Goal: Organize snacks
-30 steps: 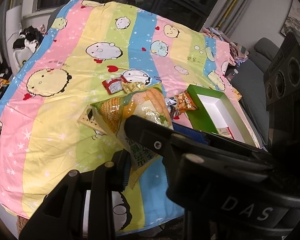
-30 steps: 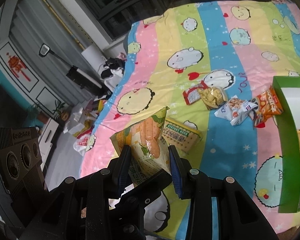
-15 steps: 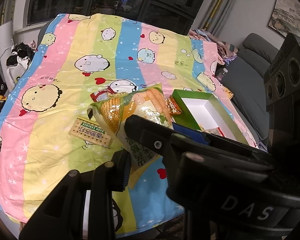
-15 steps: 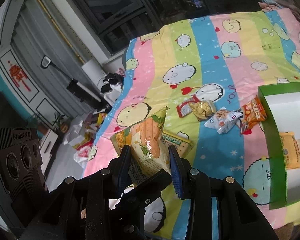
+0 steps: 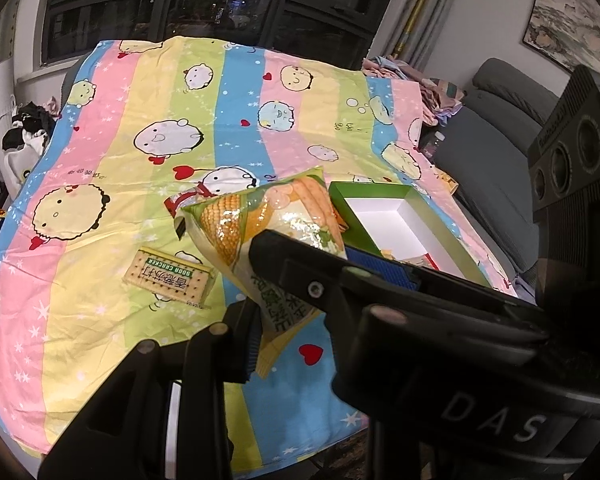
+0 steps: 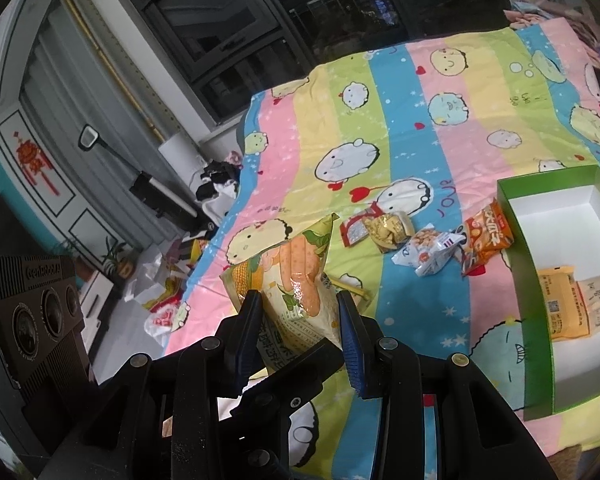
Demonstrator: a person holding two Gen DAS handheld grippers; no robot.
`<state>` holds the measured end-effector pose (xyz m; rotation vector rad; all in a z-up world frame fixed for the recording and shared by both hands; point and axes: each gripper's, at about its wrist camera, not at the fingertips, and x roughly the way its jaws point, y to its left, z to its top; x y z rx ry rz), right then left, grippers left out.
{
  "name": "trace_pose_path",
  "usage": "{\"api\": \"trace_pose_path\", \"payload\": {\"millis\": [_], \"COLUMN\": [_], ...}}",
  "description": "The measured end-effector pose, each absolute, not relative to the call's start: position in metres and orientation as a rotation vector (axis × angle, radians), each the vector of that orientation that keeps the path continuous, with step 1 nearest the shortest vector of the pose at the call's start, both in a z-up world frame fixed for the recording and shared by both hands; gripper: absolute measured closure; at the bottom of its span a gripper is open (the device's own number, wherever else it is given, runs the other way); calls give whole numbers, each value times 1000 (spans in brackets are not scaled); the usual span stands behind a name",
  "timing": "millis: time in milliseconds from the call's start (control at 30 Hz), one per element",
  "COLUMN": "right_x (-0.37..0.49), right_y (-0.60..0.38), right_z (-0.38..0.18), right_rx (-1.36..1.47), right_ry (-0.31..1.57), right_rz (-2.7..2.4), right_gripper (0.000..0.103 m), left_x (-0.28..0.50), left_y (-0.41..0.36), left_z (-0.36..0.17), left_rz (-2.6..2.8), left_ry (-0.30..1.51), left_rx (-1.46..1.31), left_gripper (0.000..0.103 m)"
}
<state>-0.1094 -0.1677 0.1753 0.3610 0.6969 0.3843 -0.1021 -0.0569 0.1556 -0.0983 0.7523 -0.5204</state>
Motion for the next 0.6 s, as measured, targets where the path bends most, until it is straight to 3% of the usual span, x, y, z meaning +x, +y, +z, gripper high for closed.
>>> {"api": "trace_pose_path", "payload": {"millis": [600], "right_x": [-112], "right_y": [-205], "right_z": [182], "right_rx": [374], "right_ry": [633], "right_rz": [330], "right_gripper": [63], "left_x": [-96], "left_y": [-95], "left_z": [162], "left_rz": [-586], "left_ry": [716], "left_rx": [-73], "left_gripper": [76]}}
